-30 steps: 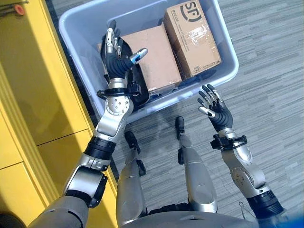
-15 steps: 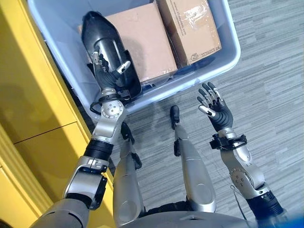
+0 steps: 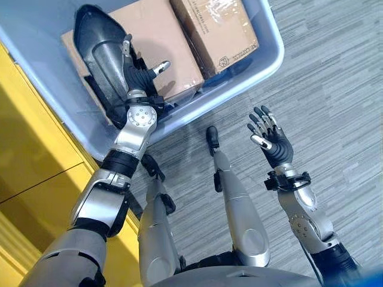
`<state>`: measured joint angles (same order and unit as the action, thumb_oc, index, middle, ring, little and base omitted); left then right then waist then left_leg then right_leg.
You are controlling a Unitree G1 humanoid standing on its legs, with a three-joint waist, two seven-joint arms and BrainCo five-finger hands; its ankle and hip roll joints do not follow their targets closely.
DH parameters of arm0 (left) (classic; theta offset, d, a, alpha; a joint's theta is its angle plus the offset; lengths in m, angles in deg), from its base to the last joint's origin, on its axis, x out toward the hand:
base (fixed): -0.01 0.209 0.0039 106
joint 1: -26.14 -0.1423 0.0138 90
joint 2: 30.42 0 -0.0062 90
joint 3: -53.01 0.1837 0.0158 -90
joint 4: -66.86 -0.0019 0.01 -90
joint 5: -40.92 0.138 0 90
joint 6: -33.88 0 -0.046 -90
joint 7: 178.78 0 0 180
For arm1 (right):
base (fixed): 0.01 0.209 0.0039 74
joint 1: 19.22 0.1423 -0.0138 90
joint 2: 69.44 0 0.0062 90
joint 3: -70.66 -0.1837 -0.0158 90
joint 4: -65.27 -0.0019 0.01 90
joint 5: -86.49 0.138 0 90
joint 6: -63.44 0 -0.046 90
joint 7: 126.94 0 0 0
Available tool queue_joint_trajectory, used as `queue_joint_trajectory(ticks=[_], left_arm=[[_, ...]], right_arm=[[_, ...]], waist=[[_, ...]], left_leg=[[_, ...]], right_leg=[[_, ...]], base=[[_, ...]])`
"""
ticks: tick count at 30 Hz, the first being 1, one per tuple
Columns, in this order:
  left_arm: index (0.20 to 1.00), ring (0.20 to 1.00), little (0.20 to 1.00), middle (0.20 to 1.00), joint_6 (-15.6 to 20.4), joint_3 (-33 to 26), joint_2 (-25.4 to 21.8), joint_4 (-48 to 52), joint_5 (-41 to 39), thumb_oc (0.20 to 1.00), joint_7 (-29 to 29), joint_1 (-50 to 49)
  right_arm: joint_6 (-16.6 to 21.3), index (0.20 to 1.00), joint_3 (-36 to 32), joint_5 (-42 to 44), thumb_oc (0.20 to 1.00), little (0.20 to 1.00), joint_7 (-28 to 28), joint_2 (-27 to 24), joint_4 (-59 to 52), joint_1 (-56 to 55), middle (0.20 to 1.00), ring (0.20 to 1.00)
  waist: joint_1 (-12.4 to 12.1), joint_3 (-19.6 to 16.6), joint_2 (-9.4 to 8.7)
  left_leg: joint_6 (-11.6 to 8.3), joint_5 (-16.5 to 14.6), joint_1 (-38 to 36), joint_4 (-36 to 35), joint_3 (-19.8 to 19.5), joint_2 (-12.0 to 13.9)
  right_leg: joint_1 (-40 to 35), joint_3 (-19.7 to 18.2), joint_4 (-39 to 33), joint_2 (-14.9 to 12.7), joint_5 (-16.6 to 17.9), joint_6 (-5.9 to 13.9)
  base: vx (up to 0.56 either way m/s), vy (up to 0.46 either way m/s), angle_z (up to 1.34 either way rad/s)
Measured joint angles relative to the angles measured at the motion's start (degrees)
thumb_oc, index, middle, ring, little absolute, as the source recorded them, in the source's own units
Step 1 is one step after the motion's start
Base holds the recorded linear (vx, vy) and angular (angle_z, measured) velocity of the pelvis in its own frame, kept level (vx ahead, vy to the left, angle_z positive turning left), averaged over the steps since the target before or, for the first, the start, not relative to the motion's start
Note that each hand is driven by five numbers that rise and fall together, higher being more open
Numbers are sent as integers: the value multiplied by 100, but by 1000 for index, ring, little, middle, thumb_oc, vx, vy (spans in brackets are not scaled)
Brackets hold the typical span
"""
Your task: Move parts from the plastic box to the shelf.
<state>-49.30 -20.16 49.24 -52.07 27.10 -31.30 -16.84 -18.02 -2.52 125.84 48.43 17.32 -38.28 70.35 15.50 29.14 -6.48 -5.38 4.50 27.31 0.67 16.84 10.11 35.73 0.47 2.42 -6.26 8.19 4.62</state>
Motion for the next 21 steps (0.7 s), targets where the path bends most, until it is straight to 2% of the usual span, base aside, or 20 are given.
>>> queue_joint_trajectory(ticks=[8,13,18,21], left_arm=[[1000,1000,1000,1000,-120,265,81,-13,219,1000,117,96],[1000,1000,1000,1000,-134,336,127,140,389,1000,158,45],[1000,1000,1000,1000,-111,197,136,963,397,1000,259,-461],[1000,1000,1000,1000,3,-82,159,1653,378,1000,252,-864]], right_arm=[[86,1000,-71,91,1000,1000,9,-17,-37,-21,1000,1000],[124,1000,-99,91,1000,1000,15,-184,-37,-21,1000,1000],[133,1000,-121,90,1000,1000,13,-185,-38,8,1000,1000],[157,1000,-162,89,1000,1000,6,-183,-37,21,1000,1000]], waist=[[42,-1,0],[-57,-3,2],[-206,-6,8],[-299,-8,14]], left_leg=[[-21,24,-16,-17,4,-5],[-19,27,-8,-17,-8,-6],[-7,45,-10,-22,-35,-14],[0,69,-9,-22,-76,-23]], right_leg=[[3,-30,-1,19,27,-18],[3,-22,-1,-2,28,-19],[-14,5,4,-23,28,-20],[-28,32,18,-36,28,-20]], base=[[0,0,0],[0,0,0],[0,4,1],[1,2,5]])
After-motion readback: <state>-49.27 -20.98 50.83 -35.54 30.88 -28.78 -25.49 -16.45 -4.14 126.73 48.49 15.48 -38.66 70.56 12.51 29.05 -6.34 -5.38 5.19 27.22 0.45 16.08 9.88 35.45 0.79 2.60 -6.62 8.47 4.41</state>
